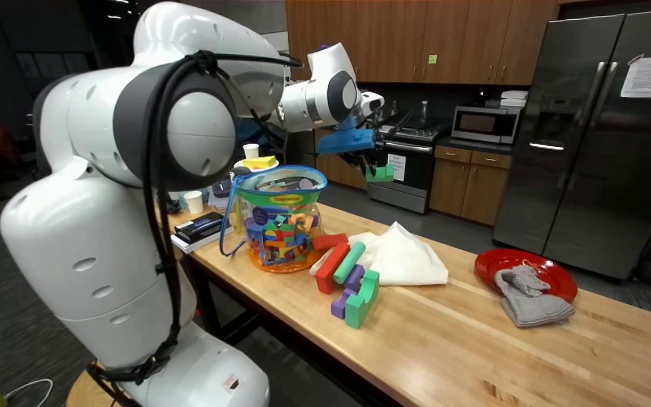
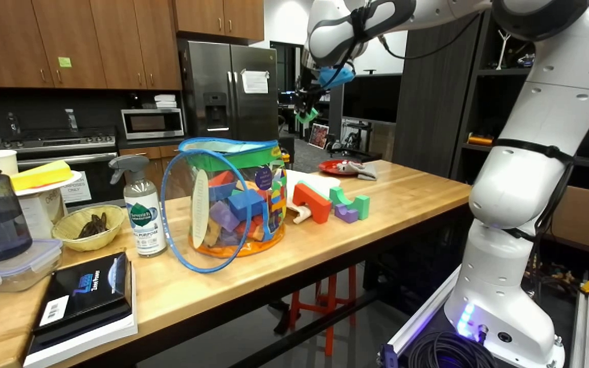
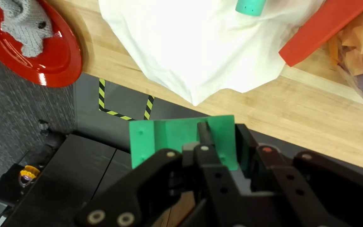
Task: Take the green block out of the clear bag
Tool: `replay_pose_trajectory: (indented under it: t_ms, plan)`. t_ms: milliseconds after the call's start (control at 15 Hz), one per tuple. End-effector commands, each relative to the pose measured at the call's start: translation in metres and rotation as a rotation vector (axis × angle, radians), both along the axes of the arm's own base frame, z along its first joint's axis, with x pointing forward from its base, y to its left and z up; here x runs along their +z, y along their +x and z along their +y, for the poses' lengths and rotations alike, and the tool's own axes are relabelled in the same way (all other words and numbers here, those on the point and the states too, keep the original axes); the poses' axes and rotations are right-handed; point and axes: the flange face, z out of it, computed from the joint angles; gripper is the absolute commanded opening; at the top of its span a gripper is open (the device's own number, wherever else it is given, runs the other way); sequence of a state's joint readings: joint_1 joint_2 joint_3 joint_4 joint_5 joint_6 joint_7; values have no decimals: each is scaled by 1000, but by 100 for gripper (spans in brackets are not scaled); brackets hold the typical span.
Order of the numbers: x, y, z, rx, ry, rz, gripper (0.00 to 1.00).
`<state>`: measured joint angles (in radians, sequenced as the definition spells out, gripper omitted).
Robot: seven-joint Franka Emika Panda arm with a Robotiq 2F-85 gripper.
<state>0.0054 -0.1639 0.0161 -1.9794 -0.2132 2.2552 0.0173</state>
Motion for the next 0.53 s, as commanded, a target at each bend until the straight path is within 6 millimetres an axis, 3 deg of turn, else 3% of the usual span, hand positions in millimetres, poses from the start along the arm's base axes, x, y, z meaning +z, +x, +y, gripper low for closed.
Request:
replay_pose_trajectory:
  t_ms: [0, 467]
  plan:
    - [-1, -5, -10, -34, -1, -70, 6]
    - [-5, 7, -22, -42, -12, -188, 6]
